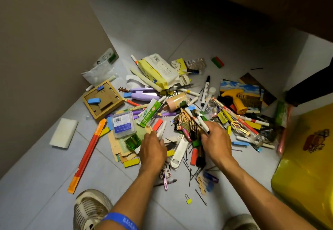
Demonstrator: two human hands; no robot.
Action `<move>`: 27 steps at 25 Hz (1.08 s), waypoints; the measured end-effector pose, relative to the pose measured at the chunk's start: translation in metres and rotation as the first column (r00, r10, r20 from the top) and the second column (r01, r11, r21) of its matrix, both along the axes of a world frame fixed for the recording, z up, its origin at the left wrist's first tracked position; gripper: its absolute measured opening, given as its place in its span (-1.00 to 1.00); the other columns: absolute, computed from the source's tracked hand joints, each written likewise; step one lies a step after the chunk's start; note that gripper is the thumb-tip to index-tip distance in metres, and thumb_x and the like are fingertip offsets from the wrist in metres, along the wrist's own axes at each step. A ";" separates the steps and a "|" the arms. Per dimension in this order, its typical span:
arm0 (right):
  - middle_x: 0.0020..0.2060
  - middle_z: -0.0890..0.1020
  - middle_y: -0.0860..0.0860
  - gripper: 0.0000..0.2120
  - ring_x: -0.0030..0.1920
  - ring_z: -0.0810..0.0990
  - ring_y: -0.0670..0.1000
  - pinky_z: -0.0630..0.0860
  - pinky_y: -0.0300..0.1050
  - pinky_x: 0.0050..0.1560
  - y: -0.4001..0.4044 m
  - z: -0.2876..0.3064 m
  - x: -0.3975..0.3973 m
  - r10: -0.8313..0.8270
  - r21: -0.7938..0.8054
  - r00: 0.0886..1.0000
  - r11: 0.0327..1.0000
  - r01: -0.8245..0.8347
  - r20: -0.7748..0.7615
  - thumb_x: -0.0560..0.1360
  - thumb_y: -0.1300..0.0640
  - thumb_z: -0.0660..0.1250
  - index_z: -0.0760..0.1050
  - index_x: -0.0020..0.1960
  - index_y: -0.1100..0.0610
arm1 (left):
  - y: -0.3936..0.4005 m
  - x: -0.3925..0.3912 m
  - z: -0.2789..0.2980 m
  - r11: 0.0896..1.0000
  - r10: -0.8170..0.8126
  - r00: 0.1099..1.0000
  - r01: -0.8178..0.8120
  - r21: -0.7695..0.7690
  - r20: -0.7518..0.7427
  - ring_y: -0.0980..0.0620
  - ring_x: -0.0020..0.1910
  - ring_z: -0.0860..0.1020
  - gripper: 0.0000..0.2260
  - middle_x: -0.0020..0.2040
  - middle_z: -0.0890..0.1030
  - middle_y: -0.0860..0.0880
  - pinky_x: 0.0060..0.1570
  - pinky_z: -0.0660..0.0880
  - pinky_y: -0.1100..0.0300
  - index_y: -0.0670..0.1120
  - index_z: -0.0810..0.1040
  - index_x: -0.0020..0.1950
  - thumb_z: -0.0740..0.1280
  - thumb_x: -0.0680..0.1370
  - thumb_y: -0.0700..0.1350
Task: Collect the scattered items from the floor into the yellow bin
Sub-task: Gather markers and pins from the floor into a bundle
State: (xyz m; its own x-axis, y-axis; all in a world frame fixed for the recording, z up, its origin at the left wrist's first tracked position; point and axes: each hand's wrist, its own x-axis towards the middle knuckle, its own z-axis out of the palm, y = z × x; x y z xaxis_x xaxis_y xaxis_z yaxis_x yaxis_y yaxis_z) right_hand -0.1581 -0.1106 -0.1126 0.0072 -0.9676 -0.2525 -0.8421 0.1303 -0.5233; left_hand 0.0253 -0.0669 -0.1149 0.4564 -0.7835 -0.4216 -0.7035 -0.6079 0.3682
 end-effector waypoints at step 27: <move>-0.31 0.50 0.03 -0.75 -0.39 0.44 0.03 0.29 -0.16 -0.42 -0.117 -0.018 0.039 -0.066 0.069 0.976 0.994 0.082 -0.209 0.45 -0.02 0.36 0.43 -0.07 0.14 | -0.050 0.045 -0.001 0.989 0.099 0.994 -0.104 -0.107 -0.053 0.01 -0.11 0.51 -0.67 -0.02 0.56 -0.01 -0.21 0.52 0.10 0.06 0.32 0.34 0.26 0.59 -0.03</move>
State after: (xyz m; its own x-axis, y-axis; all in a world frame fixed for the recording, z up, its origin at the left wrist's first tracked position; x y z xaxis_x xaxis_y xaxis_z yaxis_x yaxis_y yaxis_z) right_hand -0.1194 -0.2276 -0.1309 -0.1233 -0.9413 -0.3141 -0.9174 0.2288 -0.3255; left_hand 0.0701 -0.1173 -0.1164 0.5171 -0.7770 -0.3590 -0.6204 -0.6292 0.4682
